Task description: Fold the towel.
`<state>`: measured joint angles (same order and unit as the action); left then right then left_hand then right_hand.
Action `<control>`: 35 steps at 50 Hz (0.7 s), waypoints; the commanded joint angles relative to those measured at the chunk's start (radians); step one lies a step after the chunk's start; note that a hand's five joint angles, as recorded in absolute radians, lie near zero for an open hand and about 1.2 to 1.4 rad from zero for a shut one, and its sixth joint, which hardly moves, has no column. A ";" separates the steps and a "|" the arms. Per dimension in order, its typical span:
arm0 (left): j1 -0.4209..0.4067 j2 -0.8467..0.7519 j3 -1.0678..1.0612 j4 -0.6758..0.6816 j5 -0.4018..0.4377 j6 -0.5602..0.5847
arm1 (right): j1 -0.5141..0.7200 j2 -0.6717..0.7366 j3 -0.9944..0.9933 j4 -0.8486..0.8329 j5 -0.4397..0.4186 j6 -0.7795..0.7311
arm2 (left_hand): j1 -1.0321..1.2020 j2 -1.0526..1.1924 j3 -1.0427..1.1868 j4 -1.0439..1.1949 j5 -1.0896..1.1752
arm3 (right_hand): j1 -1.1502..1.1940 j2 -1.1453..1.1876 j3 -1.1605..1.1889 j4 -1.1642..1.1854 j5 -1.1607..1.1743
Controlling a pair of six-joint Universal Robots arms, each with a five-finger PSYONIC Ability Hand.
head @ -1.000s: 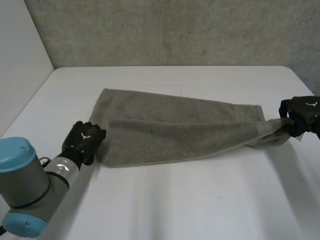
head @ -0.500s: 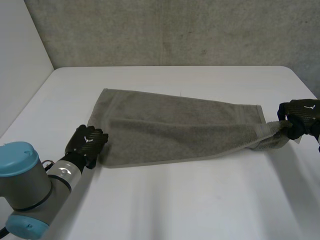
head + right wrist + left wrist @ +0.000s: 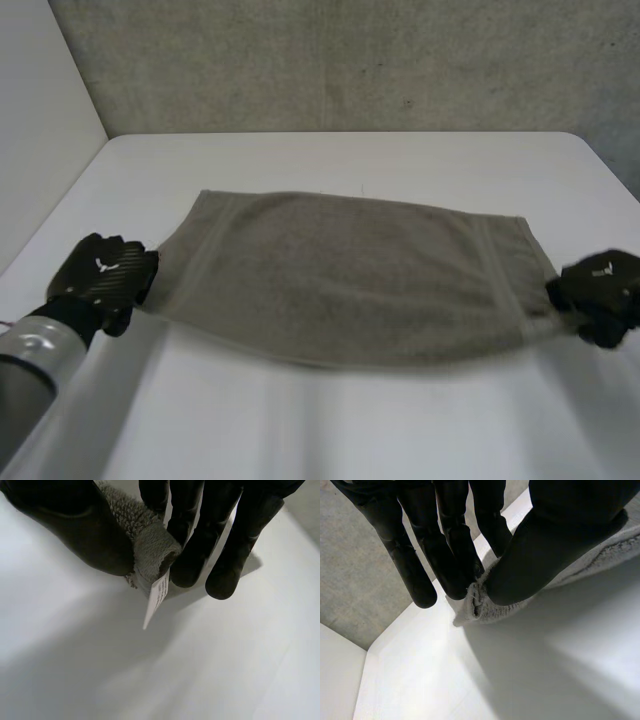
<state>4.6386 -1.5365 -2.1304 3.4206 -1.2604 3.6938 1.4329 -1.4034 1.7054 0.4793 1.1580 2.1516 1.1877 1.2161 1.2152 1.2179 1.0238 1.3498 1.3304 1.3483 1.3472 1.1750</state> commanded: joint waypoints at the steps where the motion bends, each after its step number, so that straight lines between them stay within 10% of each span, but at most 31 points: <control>1: 0.110 0.205 -0.048 -0.208 0.133 -0.052 | -0.182 -0.066 0.020 0.289 -0.068 -0.319 | 0.209 0.180 0.181 0.178 0.198 | 0.046 0.066 0.048 0.049 0.047; 14: 0.138 0.141 0.013 -0.172 0.208 -0.224 | -0.256 -0.020 -0.128 0.415 -0.330 -0.222 | 0.209 0.180 0.181 0.178 0.198 | 0.046 0.066 0.048 0.049 0.047; 23: 0.013 -0.213 0.292 0.032 0.110 -0.478 | -0.077 0.199 -0.346 0.231 -0.218 0.155 | 0.209 0.180 0.181 0.178 0.198 | 0.046 0.066 0.048 0.049 0.047; 35: -0.145 -0.707 0.872 0.013 -0.128 -0.483 | -0.002 0.397 -0.487 -0.125 -0.038 0.577 | 0.209 0.180 0.181 0.178 0.198 | 0.046 0.066 0.048 0.049 0.047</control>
<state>4.5474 -2.0391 -1.5167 3.4572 -1.3172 3.2008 1.4266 -1.0808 1.2670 0.5295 1.0529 2.5378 1.1924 1.2178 1.2169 1.2184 1.0260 1.3498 1.3304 1.3483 1.3473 1.1772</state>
